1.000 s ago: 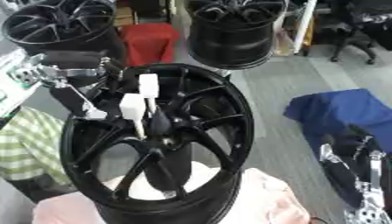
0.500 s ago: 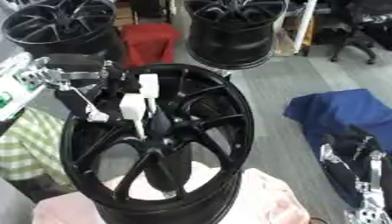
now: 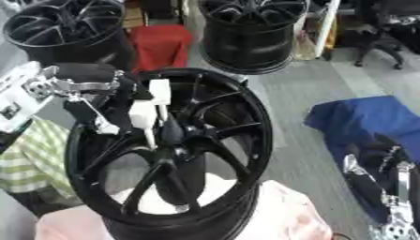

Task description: Pull the pin out of the wheel hub.

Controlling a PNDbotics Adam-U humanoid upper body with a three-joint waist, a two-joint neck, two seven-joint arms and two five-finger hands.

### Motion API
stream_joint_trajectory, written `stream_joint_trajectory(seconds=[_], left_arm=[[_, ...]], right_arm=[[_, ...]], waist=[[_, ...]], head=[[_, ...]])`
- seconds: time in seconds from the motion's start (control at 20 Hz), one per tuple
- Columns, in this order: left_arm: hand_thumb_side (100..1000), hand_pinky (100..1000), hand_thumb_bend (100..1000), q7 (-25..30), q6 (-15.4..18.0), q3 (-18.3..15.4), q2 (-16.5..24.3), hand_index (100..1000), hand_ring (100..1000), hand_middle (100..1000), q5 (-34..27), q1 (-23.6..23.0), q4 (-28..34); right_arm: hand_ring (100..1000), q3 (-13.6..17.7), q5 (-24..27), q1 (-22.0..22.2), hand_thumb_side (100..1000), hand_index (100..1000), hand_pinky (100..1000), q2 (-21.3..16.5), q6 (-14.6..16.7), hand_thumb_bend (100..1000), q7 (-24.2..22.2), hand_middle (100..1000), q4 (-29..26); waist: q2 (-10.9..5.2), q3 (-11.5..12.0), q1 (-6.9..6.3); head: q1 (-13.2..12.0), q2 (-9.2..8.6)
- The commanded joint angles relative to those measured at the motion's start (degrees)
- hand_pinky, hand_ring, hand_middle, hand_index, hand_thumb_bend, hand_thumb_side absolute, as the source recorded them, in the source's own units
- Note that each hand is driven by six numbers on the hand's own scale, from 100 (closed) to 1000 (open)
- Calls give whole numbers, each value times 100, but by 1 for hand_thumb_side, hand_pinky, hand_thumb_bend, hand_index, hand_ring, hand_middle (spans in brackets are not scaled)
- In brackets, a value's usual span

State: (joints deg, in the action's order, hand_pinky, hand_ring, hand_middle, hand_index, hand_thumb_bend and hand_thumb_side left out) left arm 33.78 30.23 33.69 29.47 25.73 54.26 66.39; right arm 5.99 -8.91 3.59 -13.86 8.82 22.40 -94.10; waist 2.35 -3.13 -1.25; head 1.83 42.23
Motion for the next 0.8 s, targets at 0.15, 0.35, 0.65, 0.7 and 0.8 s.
stream_joint_trajectory(seconds=[0.15, 0.35, 0.65, 0.7, 0.8], left_arm=[[407, 484, 321, 1819, 1881, -9, -7, 888, 478, 679, 68, 70, -37], [401, 466, 308, 1819, 1885, -1, -67, 880, 466, 647, 95, 46, -81], [331, 421, 122, 1819, 1814, -43, -122, 788, 408, 492, -5, 28, -111], [311, 408, 100, 1819, 1768, -70, -125, 762, 392, 464, -58, 30, -110], [292, 386, 100, 1819, 1648, -128, -125, 725, 367, 419, -179, 38, -105]], right_arm=[[531, 5, -24, -46, 209, 809, 562, -117, 14, 263, -26, 616, -48], [531, 1, -21, -55, 210, 809, 562, -116, 17, 263, -29, 615, -44], [531, 4, -17, -58, 212, 809, 562, -113, 15, 259, -27, 615, -35], [531, 3, -15, -58, 213, 809, 562, -112, 13, 259, -26, 615, -31], [531, 4, -14, -59, 213, 809, 562, -111, 14, 259, -24, 615, -27]], waist=[[-48, -18, 15], [-43, -27, 17], [-38, -31, 20], [-38, -30, 20], [-38, -29, 21]], head=[[-17, -33], [-22, -42], [-24, -50], [-21, -51], [-21, -54]])
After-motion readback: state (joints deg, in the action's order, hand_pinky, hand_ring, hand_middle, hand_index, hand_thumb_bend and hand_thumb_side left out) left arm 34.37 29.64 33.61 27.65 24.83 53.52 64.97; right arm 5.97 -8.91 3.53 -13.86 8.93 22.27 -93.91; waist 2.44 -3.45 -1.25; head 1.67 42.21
